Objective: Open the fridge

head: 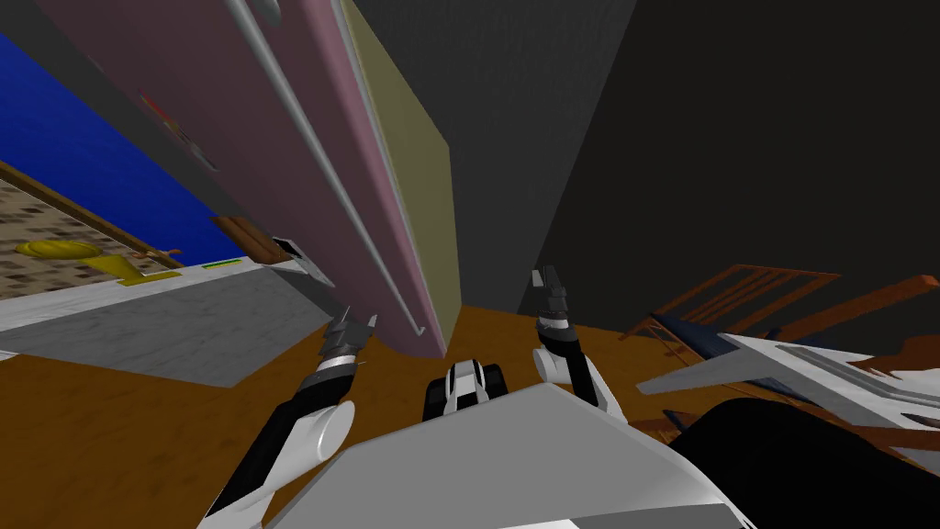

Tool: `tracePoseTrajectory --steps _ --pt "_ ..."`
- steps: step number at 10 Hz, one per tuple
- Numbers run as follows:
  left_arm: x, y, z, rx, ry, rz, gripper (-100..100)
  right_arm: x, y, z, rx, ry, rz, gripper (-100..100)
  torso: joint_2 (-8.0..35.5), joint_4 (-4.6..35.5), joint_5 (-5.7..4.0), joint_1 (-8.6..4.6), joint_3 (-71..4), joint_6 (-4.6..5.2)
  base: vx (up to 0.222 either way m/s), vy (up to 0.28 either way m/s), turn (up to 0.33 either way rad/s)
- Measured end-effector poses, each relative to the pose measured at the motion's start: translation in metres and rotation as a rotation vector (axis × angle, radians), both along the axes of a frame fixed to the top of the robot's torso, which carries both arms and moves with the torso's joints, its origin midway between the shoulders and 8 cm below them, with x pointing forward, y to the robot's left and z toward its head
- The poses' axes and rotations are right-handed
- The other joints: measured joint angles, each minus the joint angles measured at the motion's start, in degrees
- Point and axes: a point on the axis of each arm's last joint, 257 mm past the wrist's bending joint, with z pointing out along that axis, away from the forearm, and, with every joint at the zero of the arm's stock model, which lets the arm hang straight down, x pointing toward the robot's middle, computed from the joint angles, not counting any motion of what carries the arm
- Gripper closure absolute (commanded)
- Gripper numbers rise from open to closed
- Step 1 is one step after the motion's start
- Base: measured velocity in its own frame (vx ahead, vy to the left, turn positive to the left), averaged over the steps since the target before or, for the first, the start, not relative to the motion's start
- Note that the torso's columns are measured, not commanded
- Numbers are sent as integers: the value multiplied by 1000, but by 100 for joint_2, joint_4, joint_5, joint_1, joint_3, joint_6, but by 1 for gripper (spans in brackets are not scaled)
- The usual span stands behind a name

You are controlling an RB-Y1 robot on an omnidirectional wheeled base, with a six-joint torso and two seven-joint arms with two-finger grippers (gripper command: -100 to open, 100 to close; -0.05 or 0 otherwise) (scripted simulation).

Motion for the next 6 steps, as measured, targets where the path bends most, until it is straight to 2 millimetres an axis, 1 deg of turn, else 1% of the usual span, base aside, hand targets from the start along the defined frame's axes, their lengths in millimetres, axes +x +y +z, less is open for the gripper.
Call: tracePoseTrajectory --steps 3,4,6 --pt "-3 14 -25 -108 55 17 -100 0 0 0 0 0 0 0 5 0 -2 -6 2 0 121 -230 108" --pt "-7 16 -35 -156 72 28 -100 0 0 0 0 0 0 0 2 0 -3 -12 1 -1 90 -206 81" --pt "-9 19 -50 -230 93 45 -100 0 0 0 0 0 0 0 7 2 6 24 4 0 65 -117 36"
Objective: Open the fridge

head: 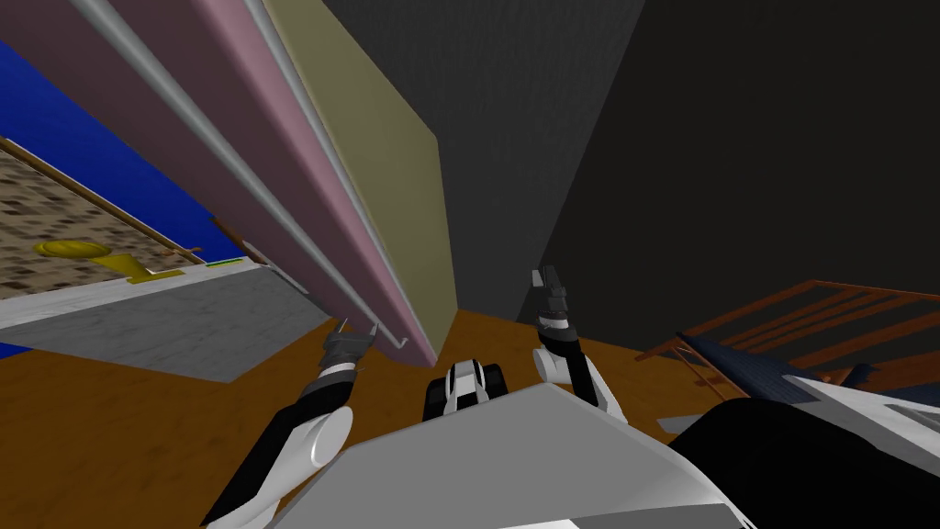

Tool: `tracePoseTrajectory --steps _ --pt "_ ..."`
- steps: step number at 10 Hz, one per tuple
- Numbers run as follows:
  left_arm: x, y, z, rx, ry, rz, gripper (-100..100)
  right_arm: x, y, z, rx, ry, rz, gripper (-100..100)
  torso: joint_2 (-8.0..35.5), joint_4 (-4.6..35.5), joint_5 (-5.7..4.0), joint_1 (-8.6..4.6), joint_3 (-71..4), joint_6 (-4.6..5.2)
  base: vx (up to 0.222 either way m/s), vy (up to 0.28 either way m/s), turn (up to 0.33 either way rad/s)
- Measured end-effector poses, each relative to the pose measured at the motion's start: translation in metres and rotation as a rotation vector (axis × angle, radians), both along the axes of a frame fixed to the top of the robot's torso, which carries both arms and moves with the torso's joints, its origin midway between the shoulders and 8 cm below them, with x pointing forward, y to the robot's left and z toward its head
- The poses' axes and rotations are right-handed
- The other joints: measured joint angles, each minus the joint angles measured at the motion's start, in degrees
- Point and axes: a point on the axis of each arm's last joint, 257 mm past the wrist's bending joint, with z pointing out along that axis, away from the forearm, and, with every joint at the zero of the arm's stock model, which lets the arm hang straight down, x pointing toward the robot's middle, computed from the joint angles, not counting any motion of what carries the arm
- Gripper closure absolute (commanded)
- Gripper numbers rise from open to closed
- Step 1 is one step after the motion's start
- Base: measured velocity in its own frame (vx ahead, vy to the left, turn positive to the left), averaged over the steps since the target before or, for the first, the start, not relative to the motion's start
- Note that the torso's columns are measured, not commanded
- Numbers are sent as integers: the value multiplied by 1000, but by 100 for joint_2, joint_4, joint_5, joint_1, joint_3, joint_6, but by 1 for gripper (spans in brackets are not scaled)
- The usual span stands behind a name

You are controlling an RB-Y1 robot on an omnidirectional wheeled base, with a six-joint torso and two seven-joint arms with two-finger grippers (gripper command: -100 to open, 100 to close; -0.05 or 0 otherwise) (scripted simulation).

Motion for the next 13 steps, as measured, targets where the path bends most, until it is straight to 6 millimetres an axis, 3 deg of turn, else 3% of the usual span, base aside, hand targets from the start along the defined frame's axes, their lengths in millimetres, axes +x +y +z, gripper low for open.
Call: tracePoseTrajectory --steps 4,5,8,11,13 --pt "-3 1 -15 -89 10 30 -100 0 0 0 0 0 0 0 0 0 -4 -15 0 0 21 -35 16" --pt "-2 1 -15 -88 10 30 100 0 0 0 0 0 0 0 -1 0 -5 -19 -1 -1 0 0 0" --pt "1 -9 -14 -86 9 -3 100 0 0 0 -1 0 0 0 27 8 10 32 17 0 -138 212 -117" --pt "4 -21 -12 -84 9 -37 100 0 0 0 -1 0 0 0 -18 -5 -12 -51 -11 -1 -175 249 -81" --pt "7 -32 -10 -83 10 -73 100 0 0 0 -1 0 0 0 1 0 -8 -26 1 1 -192 243 -117"
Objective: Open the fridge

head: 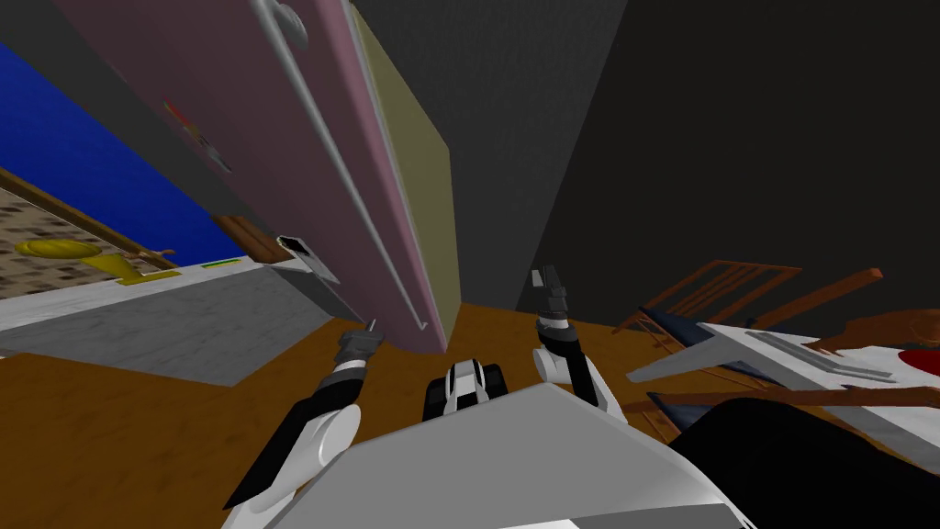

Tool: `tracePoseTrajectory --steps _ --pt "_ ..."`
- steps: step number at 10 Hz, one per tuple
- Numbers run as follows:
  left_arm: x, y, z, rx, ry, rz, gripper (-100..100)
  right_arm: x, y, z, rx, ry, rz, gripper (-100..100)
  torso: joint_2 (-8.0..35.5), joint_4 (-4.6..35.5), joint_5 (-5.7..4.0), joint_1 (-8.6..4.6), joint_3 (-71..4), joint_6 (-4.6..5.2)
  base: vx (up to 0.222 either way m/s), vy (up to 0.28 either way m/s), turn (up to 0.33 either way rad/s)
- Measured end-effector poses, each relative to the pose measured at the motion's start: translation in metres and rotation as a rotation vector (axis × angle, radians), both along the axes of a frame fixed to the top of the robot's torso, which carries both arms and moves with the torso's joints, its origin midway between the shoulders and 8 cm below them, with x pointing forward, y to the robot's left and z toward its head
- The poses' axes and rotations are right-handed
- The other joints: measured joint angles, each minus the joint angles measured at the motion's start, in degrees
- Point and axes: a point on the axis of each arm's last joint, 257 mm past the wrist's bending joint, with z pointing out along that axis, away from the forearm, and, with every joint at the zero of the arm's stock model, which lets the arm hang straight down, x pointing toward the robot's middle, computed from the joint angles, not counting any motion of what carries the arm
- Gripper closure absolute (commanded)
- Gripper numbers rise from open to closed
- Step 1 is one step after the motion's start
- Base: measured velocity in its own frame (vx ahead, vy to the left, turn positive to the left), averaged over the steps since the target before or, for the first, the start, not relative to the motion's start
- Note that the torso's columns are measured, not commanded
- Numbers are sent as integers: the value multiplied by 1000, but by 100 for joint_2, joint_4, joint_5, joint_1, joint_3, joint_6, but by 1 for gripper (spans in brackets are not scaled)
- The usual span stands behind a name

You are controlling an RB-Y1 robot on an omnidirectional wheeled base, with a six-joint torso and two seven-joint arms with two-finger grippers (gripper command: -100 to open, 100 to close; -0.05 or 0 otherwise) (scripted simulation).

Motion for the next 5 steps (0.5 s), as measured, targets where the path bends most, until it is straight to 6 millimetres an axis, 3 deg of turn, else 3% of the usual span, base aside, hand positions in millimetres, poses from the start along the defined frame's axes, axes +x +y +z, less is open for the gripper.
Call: tracePoseTrajectory --steps 5 --pt "3 -25 0 0 2 -73 100 0 0 0 0 0 0 0 0 -1 -1 -7 -1 -1 -202 246 -111"
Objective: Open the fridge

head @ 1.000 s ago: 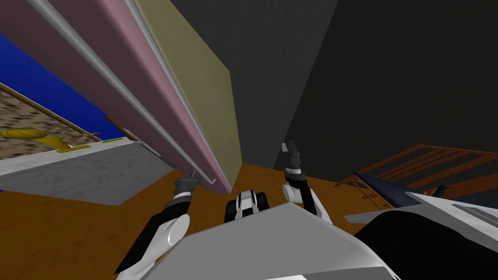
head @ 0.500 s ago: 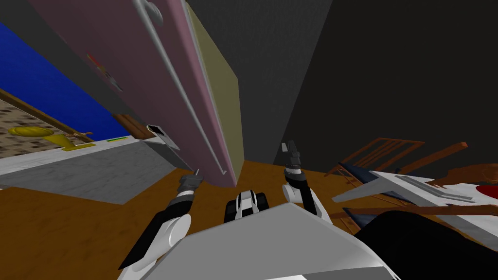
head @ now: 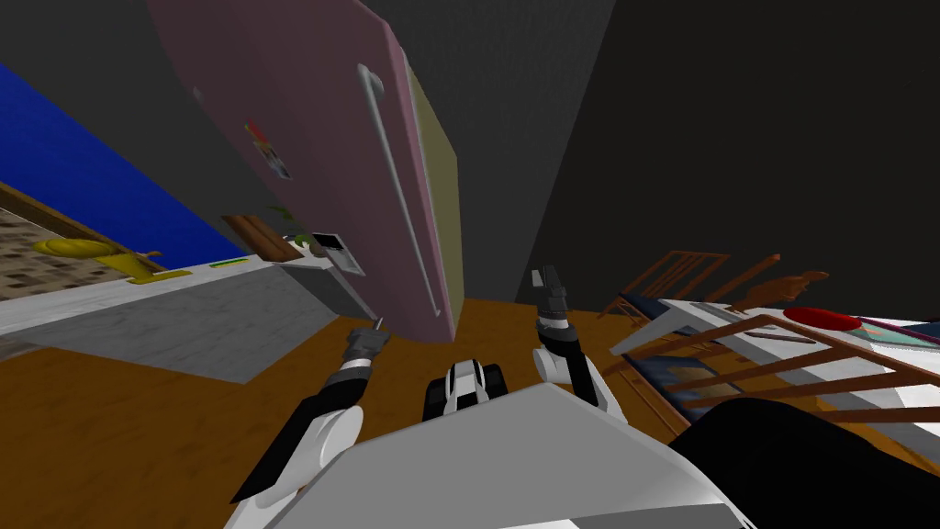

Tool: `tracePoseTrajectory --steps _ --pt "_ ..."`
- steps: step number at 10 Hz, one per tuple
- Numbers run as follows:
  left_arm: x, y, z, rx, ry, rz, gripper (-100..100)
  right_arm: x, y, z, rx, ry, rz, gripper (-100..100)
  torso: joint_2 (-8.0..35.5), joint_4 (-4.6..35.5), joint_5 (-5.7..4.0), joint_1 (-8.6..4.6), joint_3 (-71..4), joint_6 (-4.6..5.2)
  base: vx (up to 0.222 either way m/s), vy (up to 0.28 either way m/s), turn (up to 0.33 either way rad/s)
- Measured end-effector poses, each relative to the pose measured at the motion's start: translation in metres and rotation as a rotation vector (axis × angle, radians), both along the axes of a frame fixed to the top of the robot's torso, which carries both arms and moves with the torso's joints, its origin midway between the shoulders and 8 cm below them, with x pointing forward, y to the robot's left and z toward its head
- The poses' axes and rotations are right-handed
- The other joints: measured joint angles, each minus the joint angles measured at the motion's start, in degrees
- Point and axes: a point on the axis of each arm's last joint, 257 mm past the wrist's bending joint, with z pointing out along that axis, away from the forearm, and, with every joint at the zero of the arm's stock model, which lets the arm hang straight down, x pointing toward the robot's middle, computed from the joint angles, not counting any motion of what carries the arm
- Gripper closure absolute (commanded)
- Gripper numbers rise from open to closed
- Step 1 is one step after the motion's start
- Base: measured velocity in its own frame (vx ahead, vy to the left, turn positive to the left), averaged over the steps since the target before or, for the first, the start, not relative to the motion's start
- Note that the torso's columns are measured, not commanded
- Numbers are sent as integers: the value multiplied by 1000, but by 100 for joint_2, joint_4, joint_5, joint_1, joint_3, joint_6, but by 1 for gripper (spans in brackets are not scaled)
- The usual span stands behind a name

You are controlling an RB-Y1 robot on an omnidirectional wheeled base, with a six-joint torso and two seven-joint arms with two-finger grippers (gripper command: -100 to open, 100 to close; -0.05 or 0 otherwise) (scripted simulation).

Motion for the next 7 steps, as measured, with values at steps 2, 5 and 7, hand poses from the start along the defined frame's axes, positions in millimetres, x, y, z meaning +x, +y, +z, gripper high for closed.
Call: tracePoseTrajectory --steps 2,5,7 --pt "1 -11 1 -1 1 -31 100 0 0 0 0 0 0 0 -10 -1 2 -1 -4 -3 -200 228 -84" --pt "3 -17 -4 -1 5 -45 -100 0 0 0 0 0 0 0 -60 -17 -14 -50 -36 0 -18 32 -27" --pt "9 -16 -13 -5 4 -34 -100 0 0 0 0 0 0 0 -30 -8 -4 -15 -19 -1 51 -51 -19"
